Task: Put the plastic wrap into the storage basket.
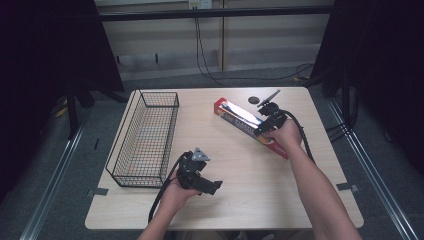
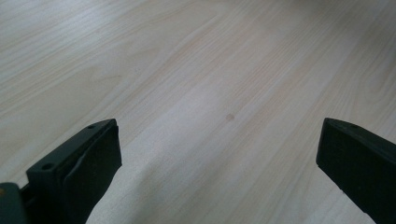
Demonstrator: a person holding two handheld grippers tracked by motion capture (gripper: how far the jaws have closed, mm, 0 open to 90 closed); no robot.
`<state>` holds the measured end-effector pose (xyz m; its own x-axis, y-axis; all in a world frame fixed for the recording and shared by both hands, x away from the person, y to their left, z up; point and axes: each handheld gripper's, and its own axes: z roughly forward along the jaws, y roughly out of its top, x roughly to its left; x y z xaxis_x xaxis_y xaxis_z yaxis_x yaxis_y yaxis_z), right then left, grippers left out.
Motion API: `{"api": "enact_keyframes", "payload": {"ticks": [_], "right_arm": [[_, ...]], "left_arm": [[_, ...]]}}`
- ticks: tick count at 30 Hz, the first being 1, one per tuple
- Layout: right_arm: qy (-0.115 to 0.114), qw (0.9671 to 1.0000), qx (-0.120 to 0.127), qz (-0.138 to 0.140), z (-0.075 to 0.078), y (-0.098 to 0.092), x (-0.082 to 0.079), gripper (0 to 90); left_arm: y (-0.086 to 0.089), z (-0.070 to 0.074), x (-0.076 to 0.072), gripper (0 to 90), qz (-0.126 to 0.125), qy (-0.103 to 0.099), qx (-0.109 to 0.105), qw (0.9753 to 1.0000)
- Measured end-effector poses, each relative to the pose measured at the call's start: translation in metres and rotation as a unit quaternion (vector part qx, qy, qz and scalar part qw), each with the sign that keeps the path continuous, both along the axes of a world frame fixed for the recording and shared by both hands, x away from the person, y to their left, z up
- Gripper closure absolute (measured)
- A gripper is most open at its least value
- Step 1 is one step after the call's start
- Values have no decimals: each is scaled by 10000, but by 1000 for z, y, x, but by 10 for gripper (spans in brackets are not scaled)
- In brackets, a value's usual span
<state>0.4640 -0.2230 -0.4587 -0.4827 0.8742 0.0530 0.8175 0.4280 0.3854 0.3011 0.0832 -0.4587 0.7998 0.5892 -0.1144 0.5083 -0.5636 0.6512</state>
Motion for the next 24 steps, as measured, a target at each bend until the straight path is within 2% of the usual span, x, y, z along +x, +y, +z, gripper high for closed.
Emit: {"api": "enact_keyframes", "payload": {"ticks": [7,10,13,16,24], "right_arm": [[78,9999,-22,104,2,-1,1,378],[241,9996,-25,134,3,0,3,419],[271,9996,-24,123,4,1,2,441],[180,9996,-121,195,5,3,0,446],[90,9991,-194,362,10,4,-6,452]], "left_arm": [[0,-2,0,2,-42,33,1,10000],[0,-2,0,2,-32,32,-1,10000],[0,-1,0,2,-24,41,27,10000],[1,-1,0,1,16,54,5,10000],[2,-3,0,2,89,52,-86,9999]]}}
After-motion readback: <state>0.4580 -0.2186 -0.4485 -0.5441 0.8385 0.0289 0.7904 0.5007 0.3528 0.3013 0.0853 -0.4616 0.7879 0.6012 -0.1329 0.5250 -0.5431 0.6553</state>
